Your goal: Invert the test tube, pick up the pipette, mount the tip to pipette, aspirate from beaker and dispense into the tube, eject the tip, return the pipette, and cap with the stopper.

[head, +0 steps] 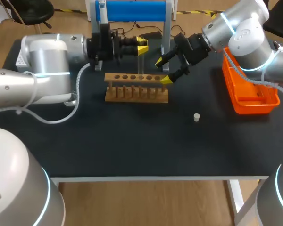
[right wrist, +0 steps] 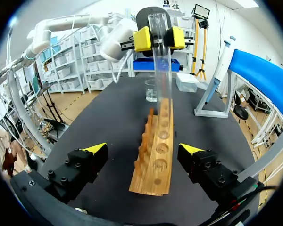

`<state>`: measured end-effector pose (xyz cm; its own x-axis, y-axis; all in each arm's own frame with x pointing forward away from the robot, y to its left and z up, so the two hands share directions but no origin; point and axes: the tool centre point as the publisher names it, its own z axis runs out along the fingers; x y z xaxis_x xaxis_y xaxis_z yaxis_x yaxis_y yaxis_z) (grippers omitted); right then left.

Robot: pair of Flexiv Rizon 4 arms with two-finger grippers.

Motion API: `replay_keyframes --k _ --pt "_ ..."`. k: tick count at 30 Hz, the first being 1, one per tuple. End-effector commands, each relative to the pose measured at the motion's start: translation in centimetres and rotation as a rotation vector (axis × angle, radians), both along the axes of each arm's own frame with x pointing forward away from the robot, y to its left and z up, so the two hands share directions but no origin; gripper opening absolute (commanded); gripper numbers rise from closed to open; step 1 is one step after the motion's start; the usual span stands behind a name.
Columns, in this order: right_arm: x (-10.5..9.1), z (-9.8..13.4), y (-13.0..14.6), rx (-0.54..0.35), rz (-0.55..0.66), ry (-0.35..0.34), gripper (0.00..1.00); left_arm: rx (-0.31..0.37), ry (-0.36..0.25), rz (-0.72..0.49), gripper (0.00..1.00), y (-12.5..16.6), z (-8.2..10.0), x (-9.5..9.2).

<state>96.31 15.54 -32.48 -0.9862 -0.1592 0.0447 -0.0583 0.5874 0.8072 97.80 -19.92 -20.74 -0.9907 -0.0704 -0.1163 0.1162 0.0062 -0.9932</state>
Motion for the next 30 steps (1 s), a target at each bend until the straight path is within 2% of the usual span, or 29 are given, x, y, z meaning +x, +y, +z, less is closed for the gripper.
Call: replay_keyframes --k 1,30 --pt "0.0 0.1 -0.1 -0.002 0.001 0.0 1.0 0.032 0.01 -0.003 0.0 0.3 0.1 0.0" --pt "0.0 0.1 -0.1 -0.002 0.001 0.0 1.0 0.14 0.08 -0.03 0.0 -0.3 -2.5 0.6"
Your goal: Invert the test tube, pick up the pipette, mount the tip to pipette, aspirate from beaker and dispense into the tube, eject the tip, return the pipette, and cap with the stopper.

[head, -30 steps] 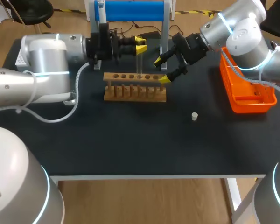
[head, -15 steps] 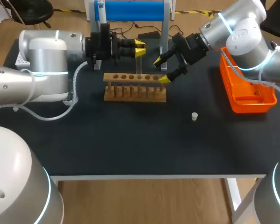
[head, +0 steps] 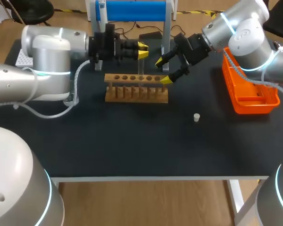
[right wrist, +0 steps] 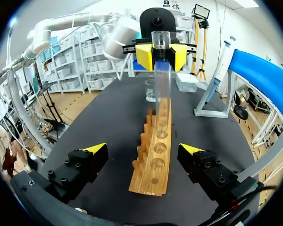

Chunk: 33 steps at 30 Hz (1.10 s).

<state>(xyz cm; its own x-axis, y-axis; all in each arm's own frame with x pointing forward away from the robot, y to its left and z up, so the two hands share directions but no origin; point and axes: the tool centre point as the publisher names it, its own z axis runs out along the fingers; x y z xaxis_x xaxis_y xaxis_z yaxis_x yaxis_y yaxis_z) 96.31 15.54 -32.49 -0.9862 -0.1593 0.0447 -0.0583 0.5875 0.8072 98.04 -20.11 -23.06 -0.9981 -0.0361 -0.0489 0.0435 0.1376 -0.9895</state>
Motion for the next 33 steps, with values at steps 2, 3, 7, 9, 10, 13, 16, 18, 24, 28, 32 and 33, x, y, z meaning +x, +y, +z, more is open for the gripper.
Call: replay_keyframes --k 2,3,7,9,10,13,16,18,24,28,32,33 --pt "0.0 0.1 -0.1 -0.002 0.001 0.0 1.0 0.007 0.011 -0.006 0.0 -0.1 -0.3 0.4" --pt "0.0 0.1 -0.1 -0.002 0.001 0.0 1.0 0.008 0.013 -0.006 0.0 -0.2 -0.4 0.4" --pt "0.0 0.1 -0.1 -0.002 0.001 0.0 1.0 0.008 0.018 -0.001 0.0 -0.1 -0.6 0.5" --pt "0.0 0.1 -0.1 -0.002 0.001 0.0 1.0 -0.001 0.019 0.011 0.0 0.0 -0.8 0.6" --pt "0.0 0.1 -0.1 -0.002 0.001 0.0 1.0 -0.001 0.02 0.012 0.0 0.1 -0.8 0.6" --pt "0.0 0.1 -0.1 -0.002 0.001 0.0 1.0 0.0 0.023 0.017 0.0 0.2 -1.0 0.7" --pt "0.0 0.1 -0.1 -0.002 0.001 0.0 1.0 0.001 0.028 0.017 0.0 0.2 -1.2 0.7" --pt "0.0 0.1 -0.1 -0.002 0.001 0.0 1.0 -0.006 0.03 0.018 0.0 0.2 -1.3 0.7" --pt "0.0 0.1 -0.1 -0.002 0.001 0.0 1.0 -0.007 0.034 0.02 0.0 0.2 -1.7 0.8" --pt "0.0 0.1 -0.1 -0.002 0.001 0.0 1.0 -0.009 0.039 0.023 0.0 0.3 -1.9 0.8" --pt "0.0 0.1 -0.1 -0.002 0.001 0.0 1.0 -0.009 0.044 0.025 0.0 0.3 -2.2 0.9" --pt "0.0 0.1 -0.1 -0.002 0.001 0.0 1.0 -0.009 0.045 0.025 0.0 0.3 -2.3 0.9"
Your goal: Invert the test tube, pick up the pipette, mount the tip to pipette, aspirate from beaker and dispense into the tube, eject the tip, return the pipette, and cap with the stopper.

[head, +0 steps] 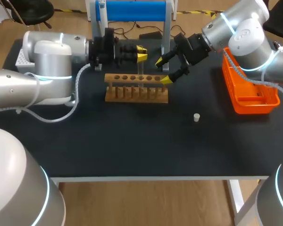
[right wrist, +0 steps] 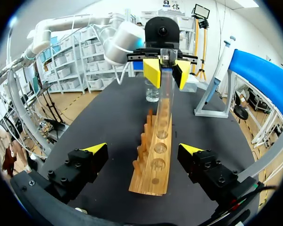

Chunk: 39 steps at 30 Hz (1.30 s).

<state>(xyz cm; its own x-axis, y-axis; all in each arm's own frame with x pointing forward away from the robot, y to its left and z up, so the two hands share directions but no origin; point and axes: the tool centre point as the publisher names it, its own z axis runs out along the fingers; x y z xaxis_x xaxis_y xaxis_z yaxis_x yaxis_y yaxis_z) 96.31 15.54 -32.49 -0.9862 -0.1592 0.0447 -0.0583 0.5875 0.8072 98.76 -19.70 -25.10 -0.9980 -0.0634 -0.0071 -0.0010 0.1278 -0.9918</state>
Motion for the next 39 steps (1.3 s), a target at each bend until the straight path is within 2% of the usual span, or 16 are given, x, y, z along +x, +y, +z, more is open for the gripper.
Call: replay_keyframes --k 1,34,35,36,39 --pt "0.0 0.1 -0.1 -0.002 0.001 0.0 1.0 0.0 0.004 -0.002 0.0 -0.2 -0.3 0.2" --pt "0.0 0.1 -0.1 -0.002 0.001 0.0 1.0 -0.019 -0.008 0.043 0.0 0.3 -1.8 0.0" --pt "0.0 0.1 -0.1 -0.002 0.001 0.0 1.0 -0.018 -0.008 0.042 0.39 0.3 -1.8 0.0" --pt "0.0 0.1 -0.1 -0.002 0.001 0.0 1.0 -0.012 -0.01 0.047 1.0 0.2 -1.8 0.0" --pt "0.0 0.1 -0.1 -0.002 0.001 0.0 1.0 -0.006 -0.011 0.054 1.0 0.4 -1.6 0.0"
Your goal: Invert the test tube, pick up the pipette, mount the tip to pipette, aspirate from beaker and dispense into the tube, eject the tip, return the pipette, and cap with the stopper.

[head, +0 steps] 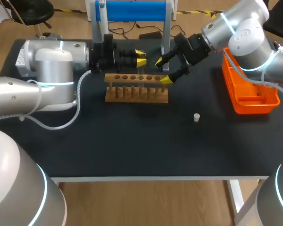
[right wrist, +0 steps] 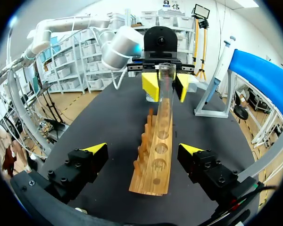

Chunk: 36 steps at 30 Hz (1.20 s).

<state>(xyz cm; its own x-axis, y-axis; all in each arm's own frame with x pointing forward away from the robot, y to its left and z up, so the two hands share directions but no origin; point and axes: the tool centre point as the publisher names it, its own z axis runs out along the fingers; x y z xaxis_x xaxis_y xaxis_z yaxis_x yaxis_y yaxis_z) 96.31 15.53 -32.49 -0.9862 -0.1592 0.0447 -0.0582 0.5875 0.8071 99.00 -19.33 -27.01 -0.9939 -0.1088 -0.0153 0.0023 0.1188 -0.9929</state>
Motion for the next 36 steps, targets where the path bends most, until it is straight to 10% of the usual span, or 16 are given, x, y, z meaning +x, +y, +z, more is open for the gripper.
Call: replay_keyframes --k 1,20,36 --pt "0.0 0.1 -0.1 -0.002 0.001 0.0 1.0 0.0 -0.004 0.008 1.0 0.0 0.5 -0.2" --pt "0.0 0.1 -0.1 -0.002 0.001 0.0 1.0 0.139 -0.053 0.055 1.0 7.1 9.5 -4.0" --pt "0.0 0.1 -0.1 -0.002 0.001 0.0 1.0 0.178 -0.03 0.162 1.0 10.1 10.2 -5.5"
